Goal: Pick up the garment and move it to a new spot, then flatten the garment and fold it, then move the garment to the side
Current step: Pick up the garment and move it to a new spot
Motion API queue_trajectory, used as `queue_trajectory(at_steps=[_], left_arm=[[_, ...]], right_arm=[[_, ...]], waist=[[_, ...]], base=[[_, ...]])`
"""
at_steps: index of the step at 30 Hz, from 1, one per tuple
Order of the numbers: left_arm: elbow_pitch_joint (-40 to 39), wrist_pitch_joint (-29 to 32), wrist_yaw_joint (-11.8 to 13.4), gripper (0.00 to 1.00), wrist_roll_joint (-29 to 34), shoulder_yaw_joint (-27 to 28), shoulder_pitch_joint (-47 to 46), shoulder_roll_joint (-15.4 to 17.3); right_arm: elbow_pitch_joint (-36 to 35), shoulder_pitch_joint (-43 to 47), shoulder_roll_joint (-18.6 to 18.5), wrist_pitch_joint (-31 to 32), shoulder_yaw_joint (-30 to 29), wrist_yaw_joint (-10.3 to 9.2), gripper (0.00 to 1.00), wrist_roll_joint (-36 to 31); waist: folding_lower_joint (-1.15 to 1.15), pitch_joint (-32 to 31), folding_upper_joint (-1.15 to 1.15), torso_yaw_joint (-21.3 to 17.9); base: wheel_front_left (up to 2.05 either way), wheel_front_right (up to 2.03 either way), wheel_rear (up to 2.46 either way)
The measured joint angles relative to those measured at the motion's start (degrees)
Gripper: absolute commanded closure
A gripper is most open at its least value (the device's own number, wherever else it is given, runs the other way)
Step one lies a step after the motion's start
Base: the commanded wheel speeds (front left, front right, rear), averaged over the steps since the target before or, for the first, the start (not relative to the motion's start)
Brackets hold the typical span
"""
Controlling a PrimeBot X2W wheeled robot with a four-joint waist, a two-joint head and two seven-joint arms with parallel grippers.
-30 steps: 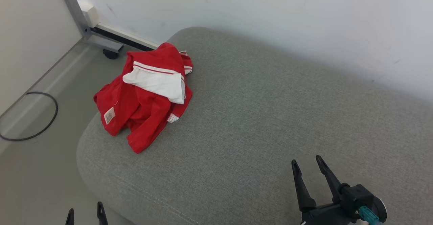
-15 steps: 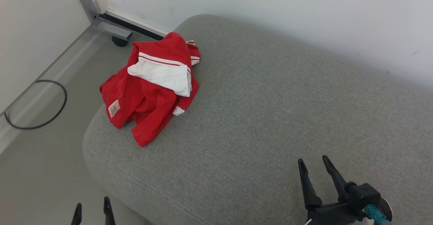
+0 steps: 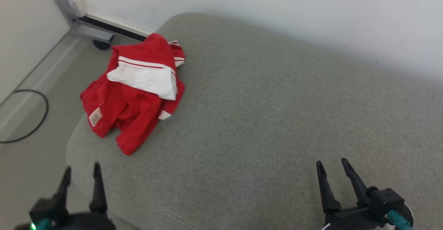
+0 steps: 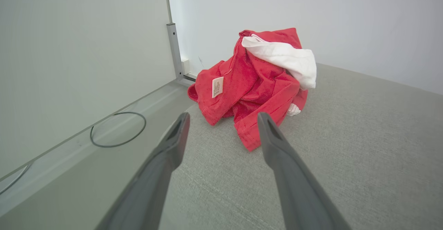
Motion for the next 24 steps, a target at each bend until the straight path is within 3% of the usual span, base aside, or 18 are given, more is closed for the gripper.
queue_trajectory(at_steps=[6,15,20,24], left_arm=[[5.66,0.01,-1.02,0.0,-0.15,-0.31,-10.7,4.9],[15.63,3.43,-1.45,0.0,-4.64,-8.99,-28.32,14.92],[20.15,6.77,-1.47,0.0,-8.83,-12.09,-34.11,18.55],[23.81,9.85,-1.47,0.0,-11.03,-12.52,-36.6,19.57]], right_arm=[[-0.8,-0.88,-2.04,0.01,1.03,0.0,0.0,0.69],[-1.55,-3.1,-4.34,0.0,1.9,0.0,0.0,1.6],[-1.7,-3.87,-4.99,0.01,1.99,0.0,0.0,1.81],[-1.69,-4.1,-5.68,0.01,1.71,0.0,0.0,1.85]], waist=[[0.0,2.7,0.0,-3.27],[0.01,7.05,0.0,-7.55],[0.01,9.16,0.0,-9.88],[0.01,10.81,0.01,-11.31]], base=[[0.0,0.0,0.0],[0.0,0.0,0.0],[0.0,0.0,0.0],[0.0,0.0,0.0]])
